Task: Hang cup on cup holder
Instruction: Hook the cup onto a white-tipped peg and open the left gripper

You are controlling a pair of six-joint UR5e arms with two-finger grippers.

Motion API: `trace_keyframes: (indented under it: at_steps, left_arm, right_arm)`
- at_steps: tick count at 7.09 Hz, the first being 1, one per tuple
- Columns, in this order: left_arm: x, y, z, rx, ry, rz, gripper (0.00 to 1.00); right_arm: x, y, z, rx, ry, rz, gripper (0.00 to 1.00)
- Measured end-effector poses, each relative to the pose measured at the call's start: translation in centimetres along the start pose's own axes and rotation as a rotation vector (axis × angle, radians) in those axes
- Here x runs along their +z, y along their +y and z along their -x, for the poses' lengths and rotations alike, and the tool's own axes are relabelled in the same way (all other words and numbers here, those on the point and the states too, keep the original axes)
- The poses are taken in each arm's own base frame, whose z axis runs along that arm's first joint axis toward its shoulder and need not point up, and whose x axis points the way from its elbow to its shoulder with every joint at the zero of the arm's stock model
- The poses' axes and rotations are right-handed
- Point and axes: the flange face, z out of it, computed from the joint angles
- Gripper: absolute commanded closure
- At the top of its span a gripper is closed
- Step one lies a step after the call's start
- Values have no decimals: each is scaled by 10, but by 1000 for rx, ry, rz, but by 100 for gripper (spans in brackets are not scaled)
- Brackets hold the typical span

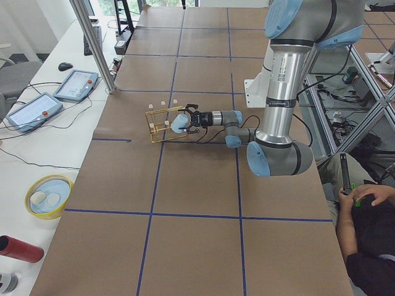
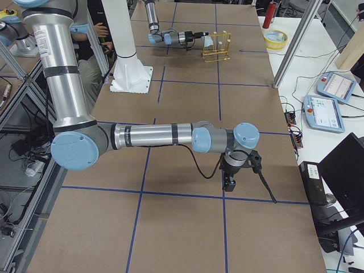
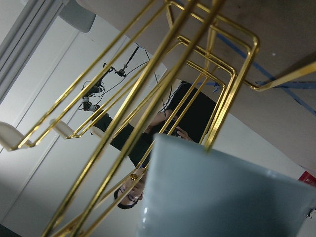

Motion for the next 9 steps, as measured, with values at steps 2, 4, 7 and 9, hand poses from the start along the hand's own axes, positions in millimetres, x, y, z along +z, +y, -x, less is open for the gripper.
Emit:
trace_keyframes:
  at_steps: [2,4,7,9]
  left_arm:
    - [0,3,3,-12,-1,0,0]
    - [0,14,6,-33,-3,3,0]
    - [-3,49,-2,-76,-5,3,0]
    - [-4,77,-8,-194,-5,3,0]
  right_arm:
    - [0,0,0,0,0,0,0]
    - [0,0,0,0,0,0,0]
    - [0,0,0,0,0,0,0]
    - [0,0,0,0,0,0,0]
